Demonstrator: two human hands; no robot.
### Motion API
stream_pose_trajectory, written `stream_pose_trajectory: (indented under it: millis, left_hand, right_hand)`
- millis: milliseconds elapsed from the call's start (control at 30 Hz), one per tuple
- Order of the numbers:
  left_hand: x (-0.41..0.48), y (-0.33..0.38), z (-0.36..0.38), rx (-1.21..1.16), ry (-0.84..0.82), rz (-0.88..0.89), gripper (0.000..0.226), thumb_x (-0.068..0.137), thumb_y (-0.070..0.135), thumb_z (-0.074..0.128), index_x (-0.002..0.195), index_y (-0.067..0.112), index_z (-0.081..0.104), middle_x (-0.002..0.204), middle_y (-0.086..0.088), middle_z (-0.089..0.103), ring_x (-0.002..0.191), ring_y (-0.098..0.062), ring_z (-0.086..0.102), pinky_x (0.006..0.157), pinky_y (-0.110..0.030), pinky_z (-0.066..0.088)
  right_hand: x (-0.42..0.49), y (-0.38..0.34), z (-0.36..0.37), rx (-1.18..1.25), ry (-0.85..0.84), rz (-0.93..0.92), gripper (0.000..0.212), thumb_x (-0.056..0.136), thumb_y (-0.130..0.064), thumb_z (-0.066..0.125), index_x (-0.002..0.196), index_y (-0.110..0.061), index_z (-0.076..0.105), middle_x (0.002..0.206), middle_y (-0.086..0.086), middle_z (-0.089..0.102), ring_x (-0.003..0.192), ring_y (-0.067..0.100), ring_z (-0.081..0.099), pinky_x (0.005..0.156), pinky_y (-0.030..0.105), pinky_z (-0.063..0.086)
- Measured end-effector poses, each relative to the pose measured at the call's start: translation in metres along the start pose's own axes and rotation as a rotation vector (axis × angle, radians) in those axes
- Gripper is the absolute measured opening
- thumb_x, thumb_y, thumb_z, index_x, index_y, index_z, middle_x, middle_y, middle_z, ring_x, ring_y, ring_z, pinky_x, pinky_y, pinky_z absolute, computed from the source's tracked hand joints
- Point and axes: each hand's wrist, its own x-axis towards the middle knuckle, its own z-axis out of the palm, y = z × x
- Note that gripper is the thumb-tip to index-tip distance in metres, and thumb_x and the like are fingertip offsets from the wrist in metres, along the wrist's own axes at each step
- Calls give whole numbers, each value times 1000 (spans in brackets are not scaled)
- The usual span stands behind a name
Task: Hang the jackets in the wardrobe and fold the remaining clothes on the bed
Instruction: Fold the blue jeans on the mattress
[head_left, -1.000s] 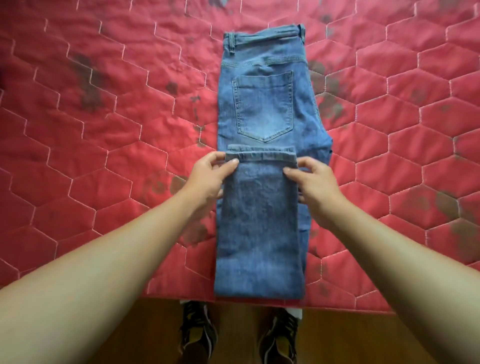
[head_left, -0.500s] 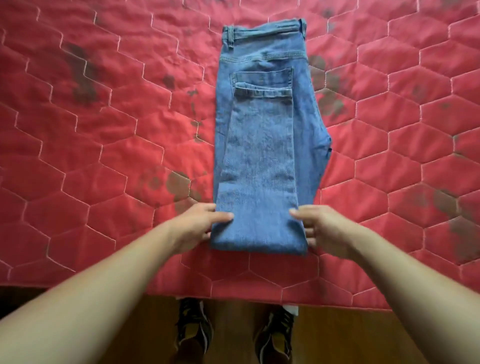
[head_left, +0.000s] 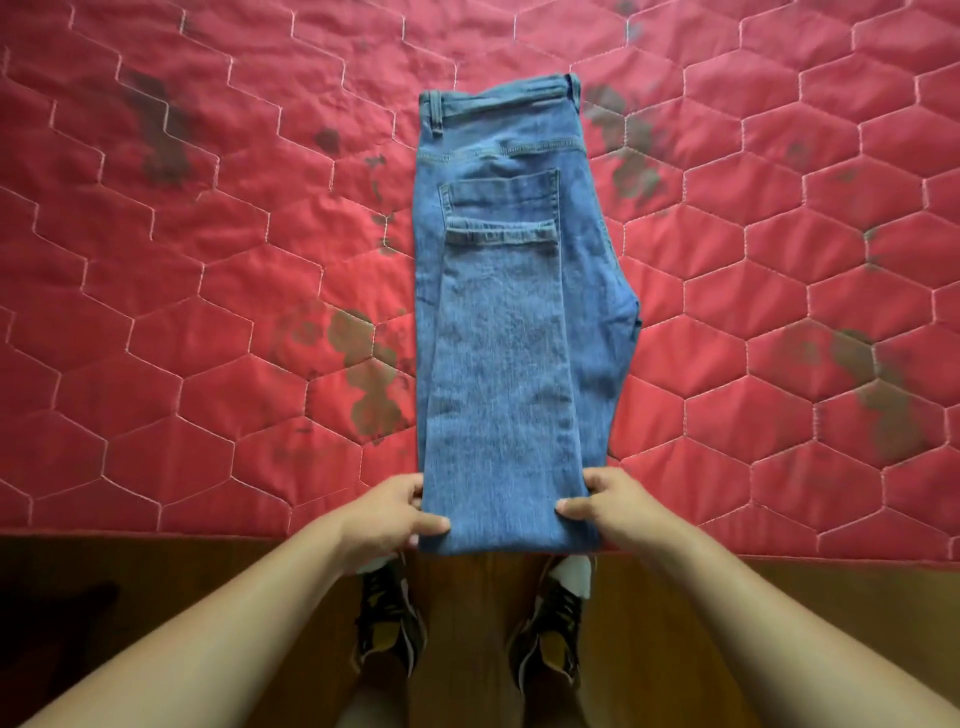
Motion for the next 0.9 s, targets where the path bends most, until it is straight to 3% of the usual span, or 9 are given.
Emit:
stream_pose_trajectory:
  millis: [133, 167, 233, 333, 467, 533, 667, 833, 900]
  left_hand:
    - [-8, -3, 5, -23, -35, -35, 24, 96, 17, 68, 119, 10, 67, 85, 7, 70, 67, -6, 61, 60, -21, 45]
    - [-4, 6, 3, -64, 7, -9, 21, 96, 18, 67, 116, 9, 68, 85, 5, 70, 67, -9, 61, 61, -23, 46]
    - [11, 33, -6, -205, 142, 87, 9, 97, 16, 65, 106, 14, 66, 79, 7, 68, 63, -5, 60, 60, -22, 45]
    - [42, 88, -28, -384, 291, 202, 7, 98, 19, 64, 102, 20, 58, 95, -5, 52, 74, -10, 46, 62, -24, 33]
    - [85, 153, -56, -366, 439, 403, 8, 97, 18, 67, 103, 21, 63, 94, 1, 67, 67, -6, 61, 65, -22, 48]
    - [99, 176, -62, -349, 484, 474, 4, 97, 15, 66, 95, 18, 65, 86, 4, 69, 70, -6, 64, 71, -25, 52]
    - [98, 187, -64, -333, 518, 476, 7, 96, 14, 67, 90, 17, 66, 91, -2, 70, 87, -19, 67, 84, -41, 57]
    - [85, 256, -100, -421, 525, 631, 3, 97, 15, 67, 97, 17, 65, 89, -1, 70, 75, -16, 68, 68, -34, 57]
    - [89, 292, -119, -424, 474, 641, 10, 99, 15, 64, 108, 16, 61, 94, -3, 70, 77, -15, 69, 73, -35, 60]
  right_hand:
    - [-8, -1, 2, 62, -18, 50, 6, 88, -3, 73, 93, -5, 75, 94, 9, 79, 80, 18, 74, 75, 34, 60]
    - [-6, -9, -1, 102, 0, 36, 2, 89, -4, 73, 87, -5, 72, 87, 7, 78, 74, 19, 73, 71, 36, 59]
    - [8, -33, -11, 196, 60, -3, 22, 91, -7, 71, 74, -11, 58, 68, 3, 61, 54, 15, 58, 51, 30, 49]
    - [37, -84, -30, 313, 130, -70, 21, 93, -10, 70, 79, -18, 57, 66, 2, 53, 45, 9, 48, 46, 21, 43]
    - [80, -161, -54, 381, 225, -277, 11, 92, -14, 72, 91, -18, 62, 84, 8, 61, 65, 17, 55, 61, 31, 46]
    - [97, -188, -59, 356, 287, -317, 16, 91, -16, 73, 103, -9, 66, 95, 10, 64, 79, 22, 57, 69, 36, 48]
    - [100, -206, -56, 188, 382, -357, 26, 90, -11, 71, 101, 12, 63, 85, 11, 58, 77, 22, 51, 65, 37, 40]
    - [101, -281, -81, 256, 418, -519, 5, 89, -10, 71, 92, -10, 67, 91, 11, 64, 83, 22, 58, 72, 43, 48]
    - [114, -319, -95, 239, 404, -548, 9, 91, -14, 70, 87, -17, 63, 88, 9, 62, 83, 22, 58, 72, 42, 47]
